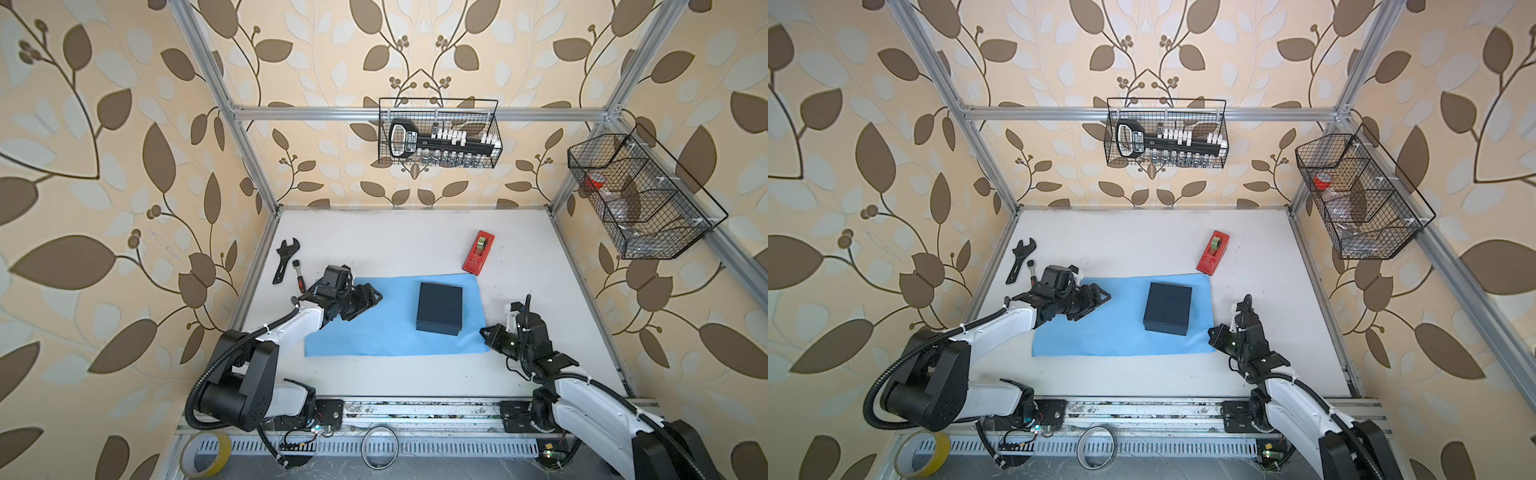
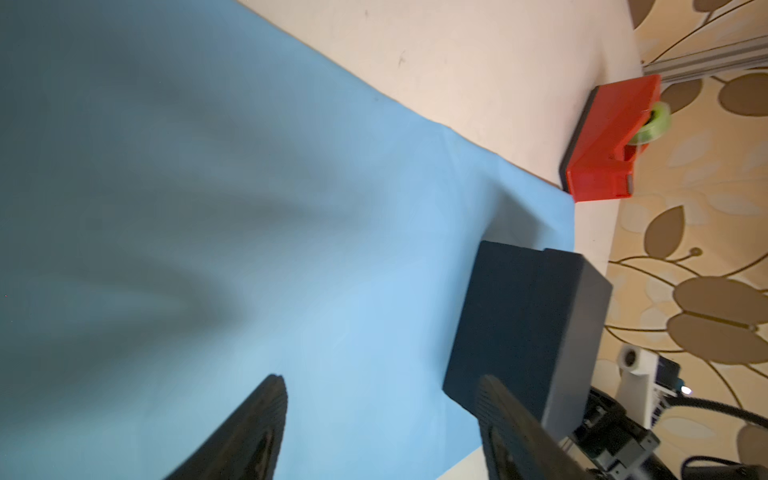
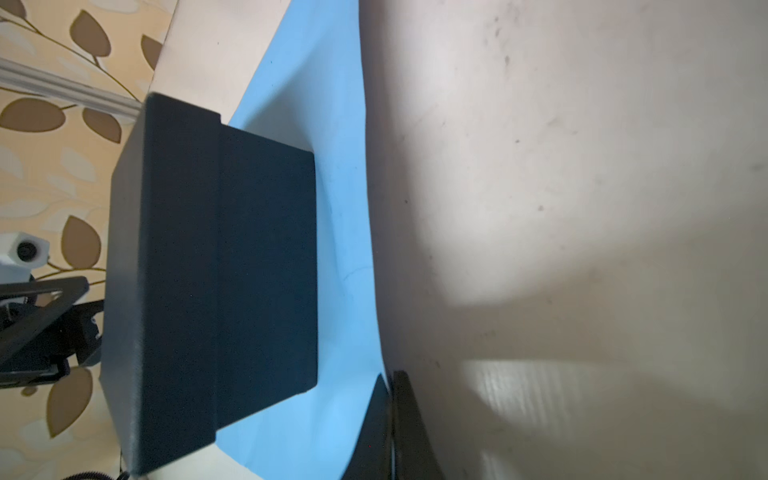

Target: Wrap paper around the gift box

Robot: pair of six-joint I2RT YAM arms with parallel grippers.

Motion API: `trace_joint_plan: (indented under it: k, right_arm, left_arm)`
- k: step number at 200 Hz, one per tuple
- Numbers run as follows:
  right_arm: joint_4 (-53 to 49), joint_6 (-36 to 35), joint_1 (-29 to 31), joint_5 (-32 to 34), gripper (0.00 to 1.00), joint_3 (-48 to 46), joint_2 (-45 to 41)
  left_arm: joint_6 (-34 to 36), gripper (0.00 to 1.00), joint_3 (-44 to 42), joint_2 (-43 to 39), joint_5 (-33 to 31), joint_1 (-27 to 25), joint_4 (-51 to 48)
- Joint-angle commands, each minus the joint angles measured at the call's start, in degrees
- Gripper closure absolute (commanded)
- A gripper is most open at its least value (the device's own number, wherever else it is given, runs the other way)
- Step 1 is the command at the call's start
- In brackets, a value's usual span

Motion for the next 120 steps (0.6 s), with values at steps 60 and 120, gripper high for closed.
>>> trace_joint_plan:
  k: [60, 120]
  right_arm:
    - [-18.04, -5.16, -8.23, 6.27, 1.00, 2.78, -7.22]
    - [-22.30, -8.32, -9.59, 11.37, 0.49, 9.00, -10.73]
  left_arm:
    - [-0.07, 0.24, 0.51, 5.41, 1.90, -1.76, 3.76]
    - [2.24, 0.19, 1.55, 0.67, -3.57, -1.30, -0.92]
